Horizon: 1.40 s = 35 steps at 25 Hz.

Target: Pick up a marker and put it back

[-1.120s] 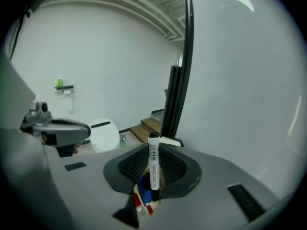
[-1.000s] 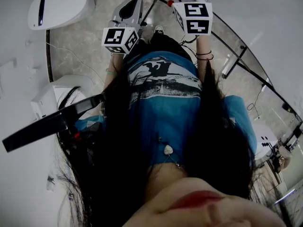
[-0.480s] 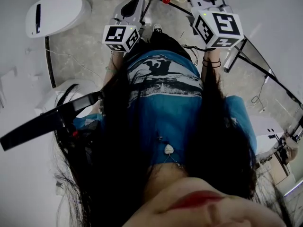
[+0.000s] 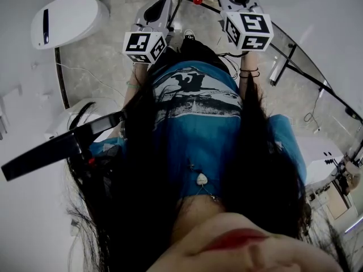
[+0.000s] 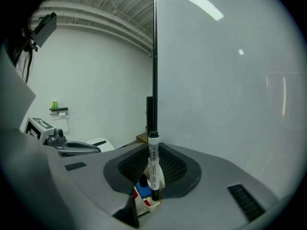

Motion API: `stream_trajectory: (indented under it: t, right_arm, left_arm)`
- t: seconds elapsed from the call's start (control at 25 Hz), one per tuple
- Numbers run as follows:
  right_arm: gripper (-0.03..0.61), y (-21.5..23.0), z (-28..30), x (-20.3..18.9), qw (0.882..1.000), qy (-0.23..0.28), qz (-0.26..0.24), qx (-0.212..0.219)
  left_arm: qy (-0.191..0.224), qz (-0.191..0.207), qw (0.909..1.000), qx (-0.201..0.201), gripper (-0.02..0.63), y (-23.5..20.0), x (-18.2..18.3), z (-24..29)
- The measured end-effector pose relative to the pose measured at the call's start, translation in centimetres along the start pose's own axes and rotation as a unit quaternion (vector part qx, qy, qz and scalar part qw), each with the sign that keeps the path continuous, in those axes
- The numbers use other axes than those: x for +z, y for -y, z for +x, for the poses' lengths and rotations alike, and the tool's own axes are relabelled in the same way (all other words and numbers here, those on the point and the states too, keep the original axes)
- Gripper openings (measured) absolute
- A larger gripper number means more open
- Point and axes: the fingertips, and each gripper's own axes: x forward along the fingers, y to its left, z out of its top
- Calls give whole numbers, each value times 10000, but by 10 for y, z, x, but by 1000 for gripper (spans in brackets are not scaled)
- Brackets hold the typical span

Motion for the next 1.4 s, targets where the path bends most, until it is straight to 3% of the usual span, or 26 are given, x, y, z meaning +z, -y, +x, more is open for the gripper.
stream_trajectory:
  t: [0.68, 1.12, 1.4]
  right_arm:
    - [75, 1, 18, -68, 9954, -954, 71, -65]
    - [75, 2, 18, -70, 9958, -865, 300, -73]
    - [75, 3, 14, -56, 9917, -340, 1233, 142]
  left_arm:
    - [-56, -4, 10000, -28, 2, 1, -3, 1]
    - [-89, 43, 9999, -92, 2, 3, -4, 2]
    - [-68, 61, 9999, -77, 2, 1, -3, 2]
